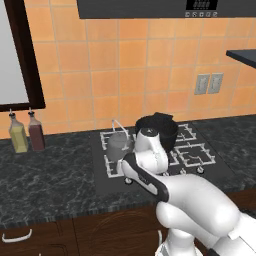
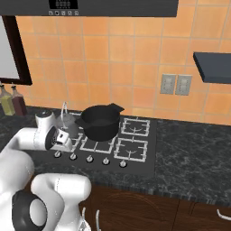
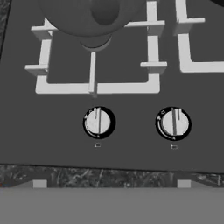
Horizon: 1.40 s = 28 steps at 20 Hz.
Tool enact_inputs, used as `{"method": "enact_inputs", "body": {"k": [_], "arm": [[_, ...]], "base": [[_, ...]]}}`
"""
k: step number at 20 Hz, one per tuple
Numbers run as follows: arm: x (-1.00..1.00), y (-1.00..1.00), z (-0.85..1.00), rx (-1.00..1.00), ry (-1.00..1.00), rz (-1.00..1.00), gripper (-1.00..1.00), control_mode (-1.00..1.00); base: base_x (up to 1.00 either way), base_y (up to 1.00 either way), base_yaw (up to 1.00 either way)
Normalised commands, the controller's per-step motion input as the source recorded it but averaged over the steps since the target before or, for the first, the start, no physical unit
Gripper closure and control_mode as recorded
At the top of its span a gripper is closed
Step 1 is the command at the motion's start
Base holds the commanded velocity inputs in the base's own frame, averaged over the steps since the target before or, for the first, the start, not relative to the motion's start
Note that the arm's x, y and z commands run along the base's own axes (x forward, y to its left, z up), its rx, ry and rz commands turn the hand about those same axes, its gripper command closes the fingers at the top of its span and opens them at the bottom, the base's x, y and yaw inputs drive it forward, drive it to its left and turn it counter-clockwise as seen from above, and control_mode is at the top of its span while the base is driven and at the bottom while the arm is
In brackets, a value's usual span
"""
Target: Pick the kettle from the counter and place it on a stove burner. Then turn the burner on.
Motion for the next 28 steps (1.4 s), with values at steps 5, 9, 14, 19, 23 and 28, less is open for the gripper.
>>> {"method": "enact_inputs", "body": {"k": [5, 9, 14, 19, 23, 28], "arm": [[0.10, 0.08, -0.14, 0.00, 0.00, 0.00, -1.00, -1.00], [0.02, 0.13, -0.34, 0.00, 0.00, 0.00, -1.00, -1.00], [0.24, 0.11, -0.34, 0.00, 0.00, 0.00, -1.00, -1.00], [0.26, 0.02, -0.10, 0.00, 0.00, -0.02, -1.00, -1.00], [0.16, 0.04, -0.04, 0.00, -0.01, -0.02, -1.00, -1.00], [0.04, 0.21, -0.09, -0.03, 0.00, 0.00, -1.00, -1.00]], "base": [[0.00, 0.00, 0.00], [0.00, 0.00, 0.00], [0.00, 0.00, 0.00], [0.00, 0.00, 0.00], [0.00, 0.00, 0.00], [0.00, 0.00, 0.00]]}}
